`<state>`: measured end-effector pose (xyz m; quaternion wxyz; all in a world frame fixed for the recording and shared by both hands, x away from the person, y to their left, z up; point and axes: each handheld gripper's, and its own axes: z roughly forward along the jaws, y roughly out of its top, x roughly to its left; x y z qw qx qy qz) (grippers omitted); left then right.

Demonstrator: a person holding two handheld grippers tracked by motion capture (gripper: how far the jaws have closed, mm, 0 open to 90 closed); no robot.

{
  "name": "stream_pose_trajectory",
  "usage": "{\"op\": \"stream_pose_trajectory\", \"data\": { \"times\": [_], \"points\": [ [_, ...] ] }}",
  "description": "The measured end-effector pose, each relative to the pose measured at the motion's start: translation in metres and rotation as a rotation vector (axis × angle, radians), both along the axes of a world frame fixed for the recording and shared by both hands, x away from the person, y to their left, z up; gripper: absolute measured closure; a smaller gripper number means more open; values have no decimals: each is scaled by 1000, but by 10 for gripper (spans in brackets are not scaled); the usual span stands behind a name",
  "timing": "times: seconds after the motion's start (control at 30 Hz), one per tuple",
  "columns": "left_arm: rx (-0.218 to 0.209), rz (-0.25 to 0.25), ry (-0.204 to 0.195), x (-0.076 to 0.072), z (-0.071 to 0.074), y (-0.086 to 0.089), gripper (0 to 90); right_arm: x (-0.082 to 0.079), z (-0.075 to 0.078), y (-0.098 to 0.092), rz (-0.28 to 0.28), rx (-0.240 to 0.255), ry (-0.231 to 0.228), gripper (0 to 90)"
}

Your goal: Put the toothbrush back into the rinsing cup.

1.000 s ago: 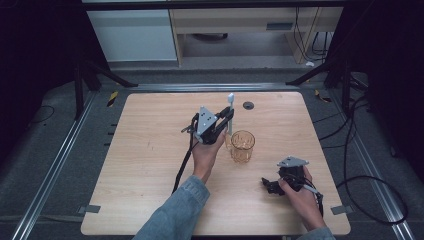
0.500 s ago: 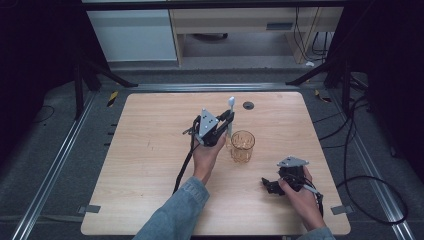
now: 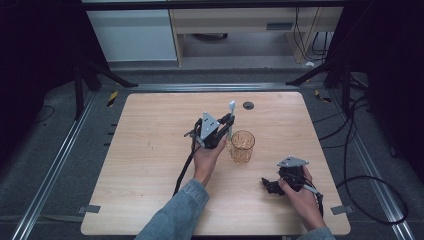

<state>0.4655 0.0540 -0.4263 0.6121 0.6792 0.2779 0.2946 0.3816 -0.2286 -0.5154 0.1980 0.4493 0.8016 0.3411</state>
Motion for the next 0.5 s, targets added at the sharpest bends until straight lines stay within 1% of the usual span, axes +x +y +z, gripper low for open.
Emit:
{"op": "stream_pose_trajectory", "data": {
  "times": [0.03,0.2,0.27,0.4,0.43,0.5],
  "points": [
    [-6,1,2,0,-1,1,794,0,0,0,-1,-1,1,5],
    [0,4,10,1,-5,2,794,0,0,0,0,1,2,5],
    [-6,3,19,1,-6,2,794,0,0,0,0,1,2,5],
    [4,10,7,0,-5,3,793,0,0,0,-1,-1,0,6],
    [-4,10,13,0,-5,4,793,0,0,0,-1,-1,1,6],
    [-2,11,17,0,-6,4,793,0,0,0,0,-1,1,6]
  ]
}}
